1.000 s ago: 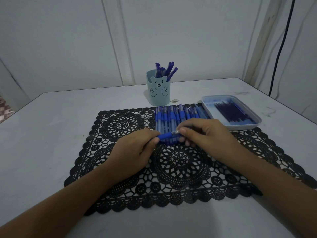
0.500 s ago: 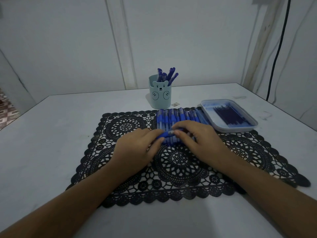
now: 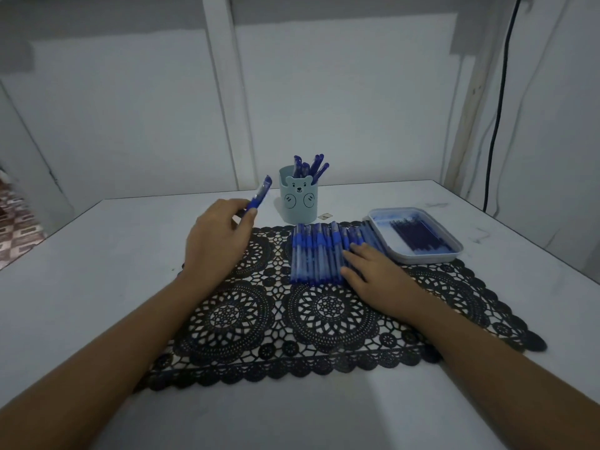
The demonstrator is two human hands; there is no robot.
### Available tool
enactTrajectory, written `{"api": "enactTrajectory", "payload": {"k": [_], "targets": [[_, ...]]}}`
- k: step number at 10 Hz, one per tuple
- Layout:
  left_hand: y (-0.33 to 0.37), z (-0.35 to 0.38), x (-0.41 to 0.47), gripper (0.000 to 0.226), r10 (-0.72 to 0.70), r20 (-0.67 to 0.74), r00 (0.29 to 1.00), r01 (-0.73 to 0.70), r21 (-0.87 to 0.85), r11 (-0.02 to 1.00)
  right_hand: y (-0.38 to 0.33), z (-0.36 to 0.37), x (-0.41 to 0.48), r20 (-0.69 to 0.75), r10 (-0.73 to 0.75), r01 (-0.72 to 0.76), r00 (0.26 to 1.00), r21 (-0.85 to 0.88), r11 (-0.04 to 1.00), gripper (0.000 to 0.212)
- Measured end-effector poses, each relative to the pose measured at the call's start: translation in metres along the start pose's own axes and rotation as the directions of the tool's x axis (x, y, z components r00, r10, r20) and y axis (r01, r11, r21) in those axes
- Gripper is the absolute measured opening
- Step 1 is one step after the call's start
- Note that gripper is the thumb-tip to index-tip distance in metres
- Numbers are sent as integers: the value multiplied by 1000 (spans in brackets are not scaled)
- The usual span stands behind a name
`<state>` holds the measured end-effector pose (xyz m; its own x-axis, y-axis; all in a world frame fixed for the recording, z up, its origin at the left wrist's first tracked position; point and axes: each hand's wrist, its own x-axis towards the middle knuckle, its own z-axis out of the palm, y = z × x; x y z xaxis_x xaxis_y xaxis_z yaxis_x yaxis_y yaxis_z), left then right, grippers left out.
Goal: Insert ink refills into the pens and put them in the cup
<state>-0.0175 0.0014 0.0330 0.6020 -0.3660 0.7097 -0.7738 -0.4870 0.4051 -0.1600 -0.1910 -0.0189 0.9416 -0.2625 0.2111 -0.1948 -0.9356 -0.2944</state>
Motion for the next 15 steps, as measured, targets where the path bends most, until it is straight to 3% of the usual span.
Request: {"api": "enactTrajectory", "payload": {"k": [3,5,7,8,9,11,12,13,15], "targets": [[17,12,114,20,-208,10,978,202,-291,935,4,3,2,25,12,-13,1000,21,1000,51],[27,43,149,16,-265,-5,964,245,-368,897,5,3,3,28,8,-9,1000,32,999,50],[26,66,148,18,-265,106,958,284,-255,924,4,3,3,20,-3,2,1000,27,1000,50],[20,75,144,24,-295,292,910,339,-114,934,4,2,3,15,-8,8,1000,21,1000,50],[13,78,139,32,-314,382,869,369,-79,926,4,2,2,12,-12,12,1000,22,1000,50],[0,70,109,29,-287,246,926,313,-75,947,4,3,2,8,-15,15,1000,24,1000,50],[-8,74,78,23,-241,365,899,257,4,966,4,2,2,-5,-24,24,1000,22,999,50],[-12,81,40,25,-242,537,808,220,106,970,3,2,2,-12,-32,32,999,23,999,50],[0,80,18,35,-254,587,769,164,203,965,2,0,1,-11,-39,39,999,15,999,49]]}}
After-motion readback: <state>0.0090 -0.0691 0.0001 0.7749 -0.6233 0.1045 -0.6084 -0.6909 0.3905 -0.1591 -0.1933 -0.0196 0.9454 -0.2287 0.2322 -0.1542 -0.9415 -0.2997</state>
